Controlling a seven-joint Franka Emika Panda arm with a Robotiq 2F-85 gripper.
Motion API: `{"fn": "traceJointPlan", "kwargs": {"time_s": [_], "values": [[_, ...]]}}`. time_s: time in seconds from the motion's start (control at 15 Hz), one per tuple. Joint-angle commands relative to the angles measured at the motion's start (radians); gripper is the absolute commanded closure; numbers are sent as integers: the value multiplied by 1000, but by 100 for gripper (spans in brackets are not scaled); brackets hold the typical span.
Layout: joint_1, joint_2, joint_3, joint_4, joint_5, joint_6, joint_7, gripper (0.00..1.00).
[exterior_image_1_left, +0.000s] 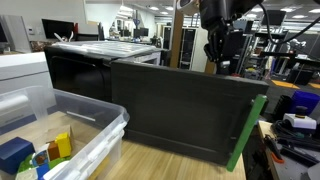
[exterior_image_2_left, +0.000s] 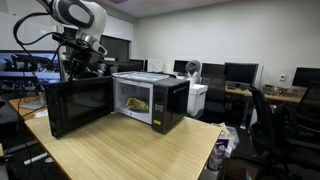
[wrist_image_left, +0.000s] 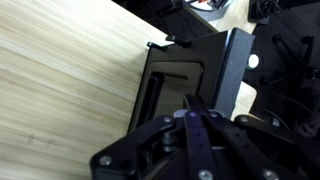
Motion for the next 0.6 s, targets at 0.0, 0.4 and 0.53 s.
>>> {"fn": "traceJointPlan", "kwargs": {"time_s": [0.0, 0.4, 0.53], "values": [[45, -95, 16, -58, 85, 41, -20, 97], [-3, -97, -26, -263, 56, 558, 55, 60], [-17, -83, -57, -334, 67, 731, 66, 45]]}}
